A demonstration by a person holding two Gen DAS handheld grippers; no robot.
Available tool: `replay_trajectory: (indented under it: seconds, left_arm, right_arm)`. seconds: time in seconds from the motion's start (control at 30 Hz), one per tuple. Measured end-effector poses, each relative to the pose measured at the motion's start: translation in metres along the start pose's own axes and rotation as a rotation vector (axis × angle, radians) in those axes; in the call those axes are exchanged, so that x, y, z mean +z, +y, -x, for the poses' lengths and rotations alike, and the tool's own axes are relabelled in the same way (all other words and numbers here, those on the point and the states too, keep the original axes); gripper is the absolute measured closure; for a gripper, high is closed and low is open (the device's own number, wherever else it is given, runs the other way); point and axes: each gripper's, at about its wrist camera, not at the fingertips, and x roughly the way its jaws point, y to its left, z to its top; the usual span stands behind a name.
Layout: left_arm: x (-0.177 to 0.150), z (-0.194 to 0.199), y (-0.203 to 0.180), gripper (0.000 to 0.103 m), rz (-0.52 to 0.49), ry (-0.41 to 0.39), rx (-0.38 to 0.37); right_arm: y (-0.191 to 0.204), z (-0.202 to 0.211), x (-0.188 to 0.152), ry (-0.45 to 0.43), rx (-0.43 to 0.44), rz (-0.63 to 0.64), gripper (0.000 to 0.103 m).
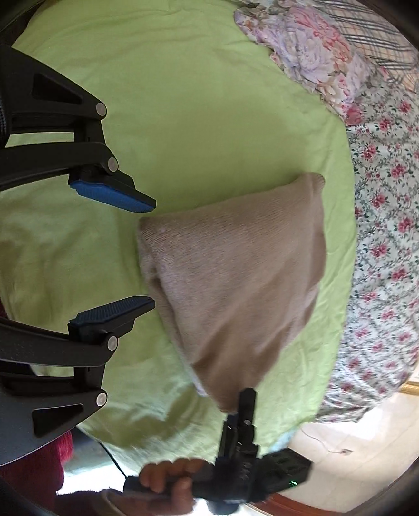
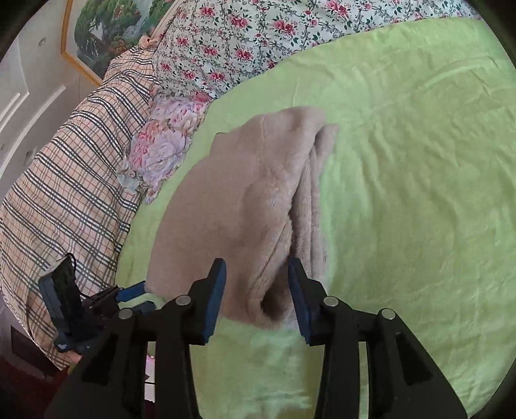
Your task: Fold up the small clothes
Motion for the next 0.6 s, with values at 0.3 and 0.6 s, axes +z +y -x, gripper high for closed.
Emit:
replay_trajectory:
  seconds: [0.3,0.6]
  left_arm:
    - [0.005,-0.021,0.013,0.081,0.123,-0.007,0.146]
    - [-0.003,-0.034,0.03,0.089,0.24,0.062,0.064]
  right_arm:
    - [0.014,0.015,0.003,-0.072,0.035,0.044,0.097]
    - [-0.019,-0.02,-0.025,0.07,-0.178,0.046,0.097]
